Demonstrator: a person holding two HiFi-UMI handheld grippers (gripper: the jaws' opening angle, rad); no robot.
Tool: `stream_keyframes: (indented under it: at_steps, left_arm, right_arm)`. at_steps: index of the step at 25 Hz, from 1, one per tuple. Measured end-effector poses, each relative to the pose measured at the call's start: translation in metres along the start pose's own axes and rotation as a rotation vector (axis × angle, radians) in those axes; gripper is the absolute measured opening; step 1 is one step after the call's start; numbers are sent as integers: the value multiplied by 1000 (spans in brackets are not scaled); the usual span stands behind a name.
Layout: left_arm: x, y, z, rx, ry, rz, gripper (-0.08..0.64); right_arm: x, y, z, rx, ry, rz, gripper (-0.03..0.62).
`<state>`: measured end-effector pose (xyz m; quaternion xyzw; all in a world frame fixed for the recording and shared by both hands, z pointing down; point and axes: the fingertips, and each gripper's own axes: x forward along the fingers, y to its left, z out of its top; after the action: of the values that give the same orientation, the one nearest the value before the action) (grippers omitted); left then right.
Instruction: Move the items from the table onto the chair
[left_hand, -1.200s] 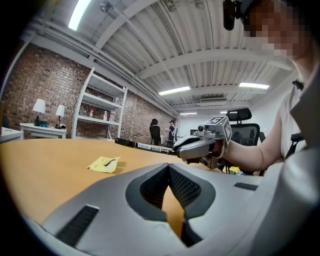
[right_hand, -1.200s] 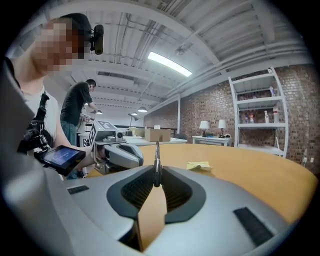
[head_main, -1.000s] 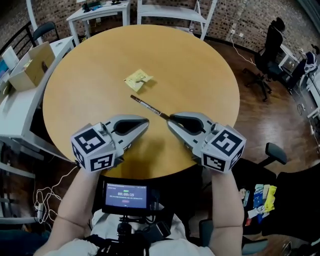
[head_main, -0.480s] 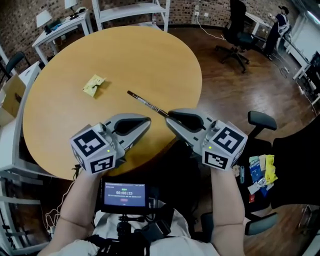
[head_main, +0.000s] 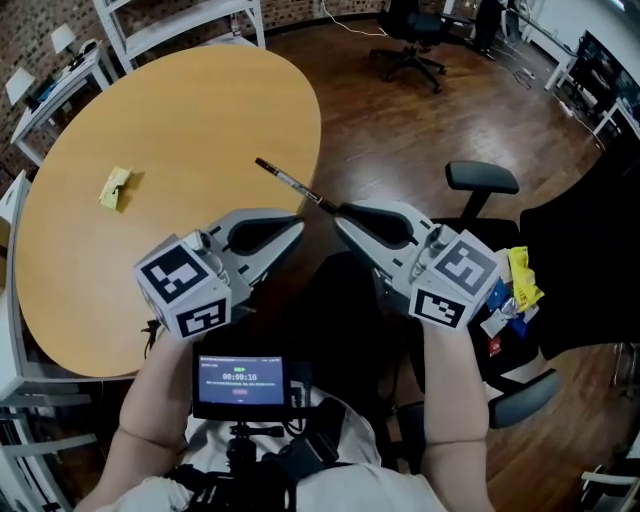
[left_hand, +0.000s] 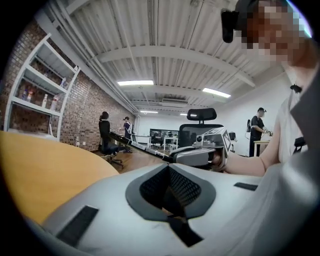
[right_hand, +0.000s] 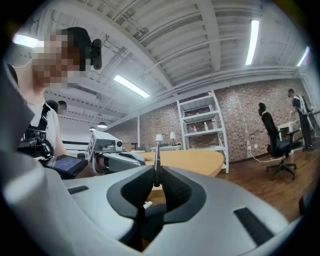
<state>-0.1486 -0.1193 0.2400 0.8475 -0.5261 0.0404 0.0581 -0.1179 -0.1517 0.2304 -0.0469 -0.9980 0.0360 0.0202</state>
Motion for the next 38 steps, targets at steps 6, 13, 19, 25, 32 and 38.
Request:
stream_keyframes:
  at_steps: [6,13,19,25,32,38]
  left_arm:
    - [52,-38,6,23,14,-106,9]
    - [99,-66,8,10,15,-239,9]
    - [152,-99,-9,-13,17,-310,9]
    - [170,-122,-45,0,19,-362,9]
    - [212,-155,-78,-17,39,-464,9]
    - [232,-168,-91,-71,51,-498,9]
  right_arm:
    - [-55,-20,-4,22,-30,-103,61]
    - [-111,-33,-13,52,-20,-240,61]
    - [-176,-54,-40,98,-40,-343,61]
    - [-207,-56,-72,160,-18,-445,61]
    - [-279,-88,-129,254,35,-652,60]
    - [-322,-104,-195,309,146,-798,60]
